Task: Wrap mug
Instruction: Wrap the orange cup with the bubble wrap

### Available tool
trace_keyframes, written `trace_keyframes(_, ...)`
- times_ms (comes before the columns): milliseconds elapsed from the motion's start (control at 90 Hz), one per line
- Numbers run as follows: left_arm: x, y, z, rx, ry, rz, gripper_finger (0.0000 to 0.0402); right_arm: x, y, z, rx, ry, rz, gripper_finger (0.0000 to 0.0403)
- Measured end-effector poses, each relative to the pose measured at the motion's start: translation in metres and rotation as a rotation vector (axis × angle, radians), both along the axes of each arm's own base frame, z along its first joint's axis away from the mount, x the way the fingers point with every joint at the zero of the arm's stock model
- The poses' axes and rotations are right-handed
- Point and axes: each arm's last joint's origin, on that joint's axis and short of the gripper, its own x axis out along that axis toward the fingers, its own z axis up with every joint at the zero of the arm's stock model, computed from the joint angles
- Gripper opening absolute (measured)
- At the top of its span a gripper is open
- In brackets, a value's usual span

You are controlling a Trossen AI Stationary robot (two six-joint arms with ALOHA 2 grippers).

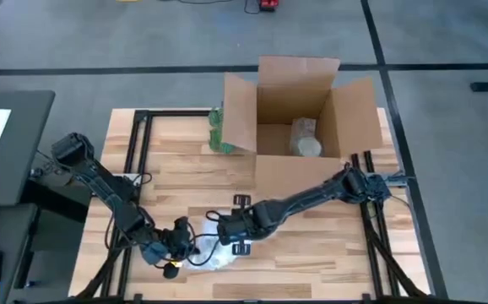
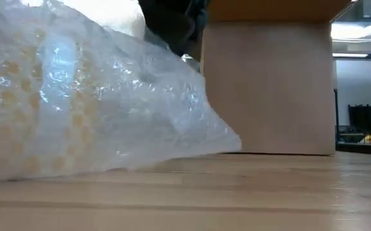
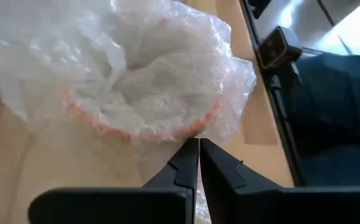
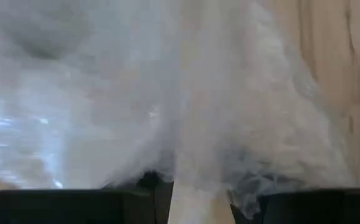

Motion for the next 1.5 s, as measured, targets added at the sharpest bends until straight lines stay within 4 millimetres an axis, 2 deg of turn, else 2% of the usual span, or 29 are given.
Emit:
trace_keyframes(244,0.007,0.007,0.000,0.015,-0.002,0.024,0.0000,0.007,0.014,0.011,-0.002,-0.120,0.103,0.0110)
trace_keyframes(344,0.008,0.009,0.000,0.030,-0.003,0.019,0.0000,0.011,0.017,0.013,0.048,-0.160,0.145,0.0103)
trace_keyframes(467,0.011,0.011,0.000,0.046,-0.017,0.019,0.0000,0.018,0.017,0.011,0.134,-0.181,0.194,0.0078)
trace_keyframes(722,0.017,0.017,0.001,0.087,-0.032,0.019,0.0000,0.029,0.010,-0.006,0.176,-0.187,0.232,0.0006)
trace_keyframes(844,0.016,0.018,0.002,0.105,-0.036,0.005,0.0000,0.035,0.003,-0.020,0.202,-0.155,0.228,0.0005)
trace_keyframes(956,0.012,0.018,0.010,0.081,-0.055,-0.008,0.0000,0.040,-0.004,-0.033,0.252,-0.117,0.211,0.0001)
trace_keyframes(1256,-0.004,0.019,0.044,-0.018,-0.175,-0.068,0.0000,0.041,-0.012,-0.034,0.299,-0.098,0.178,0.0000)
trace_keyframes(1500,0.009,0.023,0.038,0.128,-0.241,0.044,0.0000,0.041,-0.013,-0.034,0.298,-0.097,0.176,0.0000)
